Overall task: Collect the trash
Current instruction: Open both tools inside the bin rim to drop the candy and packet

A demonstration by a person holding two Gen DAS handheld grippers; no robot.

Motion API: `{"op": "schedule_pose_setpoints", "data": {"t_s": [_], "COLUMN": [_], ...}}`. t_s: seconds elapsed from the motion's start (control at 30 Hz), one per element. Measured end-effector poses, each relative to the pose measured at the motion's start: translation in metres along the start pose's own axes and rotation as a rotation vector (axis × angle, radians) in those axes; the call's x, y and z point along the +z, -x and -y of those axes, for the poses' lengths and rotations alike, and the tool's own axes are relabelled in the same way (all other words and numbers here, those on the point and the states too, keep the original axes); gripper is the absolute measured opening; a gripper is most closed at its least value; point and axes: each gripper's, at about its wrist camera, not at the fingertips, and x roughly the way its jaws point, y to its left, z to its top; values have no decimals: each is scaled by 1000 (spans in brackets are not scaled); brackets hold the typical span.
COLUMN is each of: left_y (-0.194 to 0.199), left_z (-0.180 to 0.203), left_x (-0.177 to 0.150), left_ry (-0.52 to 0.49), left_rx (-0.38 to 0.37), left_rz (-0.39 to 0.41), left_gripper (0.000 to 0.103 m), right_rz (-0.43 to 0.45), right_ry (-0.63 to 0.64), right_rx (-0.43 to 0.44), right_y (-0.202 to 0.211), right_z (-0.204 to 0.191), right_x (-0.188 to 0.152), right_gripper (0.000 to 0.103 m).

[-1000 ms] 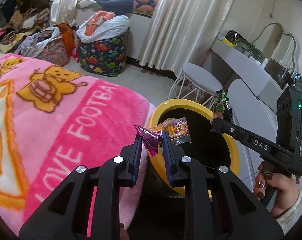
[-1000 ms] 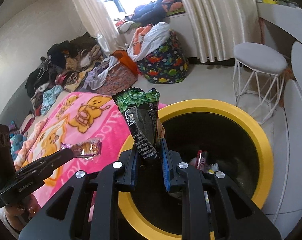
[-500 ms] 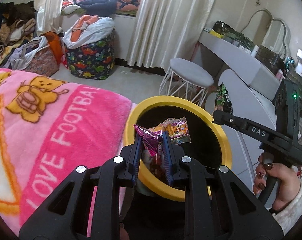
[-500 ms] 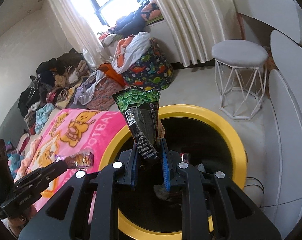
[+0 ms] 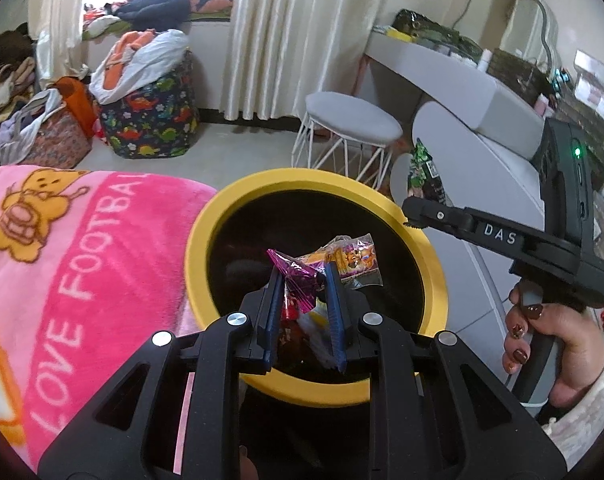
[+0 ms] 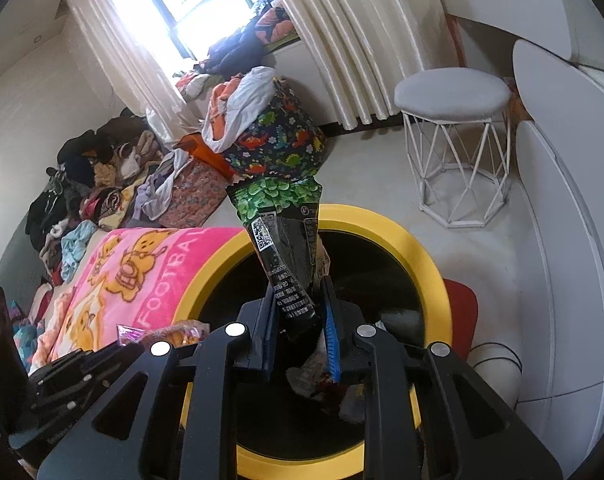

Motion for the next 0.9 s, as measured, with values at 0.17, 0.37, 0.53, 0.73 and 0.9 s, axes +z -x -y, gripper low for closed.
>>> {"op": "schedule_pose_setpoints", "data": {"t_s": [0.17, 0.37, 0.53, 0.73, 0.9], "left_y": [-17, -36, -51, -64, -65], "left_z": [8, 9, 7, 5, 4], "left_x": [-5, -10, -10, -9, -7], "left_ry": [-26, -36, -29, -27, -28], "left_rx": [-3, -3, 2, 7, 20], "left_rz": [-41, -88, -122, -146, -148], "left_gripper": [15, 15, 15, 15, 36], "right_rz": [-12, -38, -61, -81, -92], "right_ry": [-14, -25, -12, -4, -11], "right_rx": [-2, 2, 6, 15, 8], "right_y": [-2, -10, -15, -19, -20], "right_z": [7, 14, 13, 11, 12], "right_x": [-3, -6, -11, -13, -15], "right_gripper": [19, 19, 19, 20, 39]}}
